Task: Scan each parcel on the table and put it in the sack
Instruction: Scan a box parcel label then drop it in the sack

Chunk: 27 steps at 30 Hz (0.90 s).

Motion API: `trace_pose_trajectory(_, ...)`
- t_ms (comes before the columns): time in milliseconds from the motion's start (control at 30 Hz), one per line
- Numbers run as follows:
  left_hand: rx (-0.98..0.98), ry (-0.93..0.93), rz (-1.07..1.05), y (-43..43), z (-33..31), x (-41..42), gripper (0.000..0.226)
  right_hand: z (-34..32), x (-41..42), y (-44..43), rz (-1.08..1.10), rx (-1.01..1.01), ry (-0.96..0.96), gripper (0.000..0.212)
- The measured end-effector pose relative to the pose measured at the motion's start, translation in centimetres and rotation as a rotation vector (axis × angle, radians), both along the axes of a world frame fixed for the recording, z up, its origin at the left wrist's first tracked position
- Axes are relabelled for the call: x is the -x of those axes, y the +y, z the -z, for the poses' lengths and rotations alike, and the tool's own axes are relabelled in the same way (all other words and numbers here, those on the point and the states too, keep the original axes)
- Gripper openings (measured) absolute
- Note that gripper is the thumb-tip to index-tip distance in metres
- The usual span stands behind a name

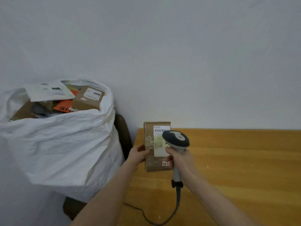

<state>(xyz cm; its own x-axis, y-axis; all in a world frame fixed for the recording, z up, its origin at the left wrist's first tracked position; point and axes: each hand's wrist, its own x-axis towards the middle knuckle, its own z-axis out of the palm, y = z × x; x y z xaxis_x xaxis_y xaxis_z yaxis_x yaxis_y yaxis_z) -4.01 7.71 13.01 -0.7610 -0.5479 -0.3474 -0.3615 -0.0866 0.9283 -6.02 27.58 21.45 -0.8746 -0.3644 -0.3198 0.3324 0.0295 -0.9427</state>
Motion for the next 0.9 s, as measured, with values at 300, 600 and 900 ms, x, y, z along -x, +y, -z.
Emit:
trace_pose_trajectory(300,0.135,0.139,-0.160,-6.7,-11.8,-5.2,0.049,-6.5,2.0,-9.6,-0.163,0.160,0.084,0.012)
trace_pose_trajectory(600,0.463,0.349,-0.336,-19.7,-27.1,-11.5,0.050,-11.8,-0.4,-21.9,-0.161,0.168,0.160,0.011)
trace_pose_trajectory(900,1.263,-0.015,-0.181,-36.2,-32.0,-13.3,0.051,-12.2,-1.8,-35.3,-0.053,0.064,0.183,0.015)
